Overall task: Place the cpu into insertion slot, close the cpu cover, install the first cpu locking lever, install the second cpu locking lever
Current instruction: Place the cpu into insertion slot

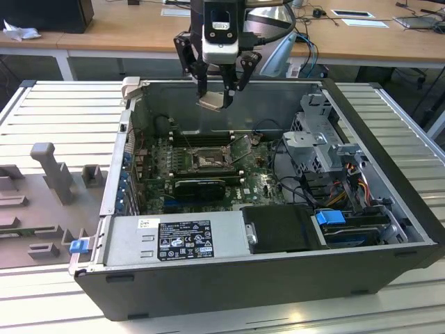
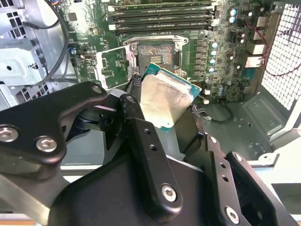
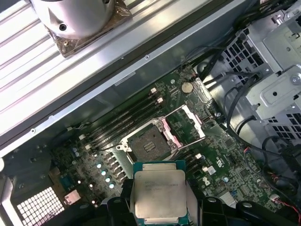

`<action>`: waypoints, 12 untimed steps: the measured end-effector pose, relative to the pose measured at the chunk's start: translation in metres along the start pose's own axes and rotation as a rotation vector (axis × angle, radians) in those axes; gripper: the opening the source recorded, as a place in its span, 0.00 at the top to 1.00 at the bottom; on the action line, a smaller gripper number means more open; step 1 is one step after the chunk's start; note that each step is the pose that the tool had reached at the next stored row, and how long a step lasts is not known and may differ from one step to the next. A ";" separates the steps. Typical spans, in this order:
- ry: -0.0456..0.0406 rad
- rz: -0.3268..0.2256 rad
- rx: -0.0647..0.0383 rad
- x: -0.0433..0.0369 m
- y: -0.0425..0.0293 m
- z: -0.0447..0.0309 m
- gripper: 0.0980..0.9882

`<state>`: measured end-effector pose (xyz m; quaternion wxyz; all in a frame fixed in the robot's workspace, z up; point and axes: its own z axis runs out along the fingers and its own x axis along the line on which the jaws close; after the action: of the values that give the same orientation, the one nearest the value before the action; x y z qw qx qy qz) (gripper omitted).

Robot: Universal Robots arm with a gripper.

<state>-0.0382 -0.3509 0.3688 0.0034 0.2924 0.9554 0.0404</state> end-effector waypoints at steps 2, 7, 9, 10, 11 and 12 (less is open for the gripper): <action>-0.0011 0.014 0.000 0.0000 0.0000 0.0001 0.52; -0.0046 0.057 -0.001 0.0000 0.0000 0.0003 0.52; -0.0055 0.069 -0.001 0.0000 0.0000 0.0004 0.52; -0.0061 0.076 -0.001 0.0000 0.0000 0.0004 0.52; -0.0066 0.083 -0.001 0.0000 0.0000 0.0005 0.52; -0.0071 0.089 -0.001 0.0000 0.0000 0.0005 0.52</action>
<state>-0.0382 -0.3509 0.3683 0.0052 0.3350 0.9413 0.0402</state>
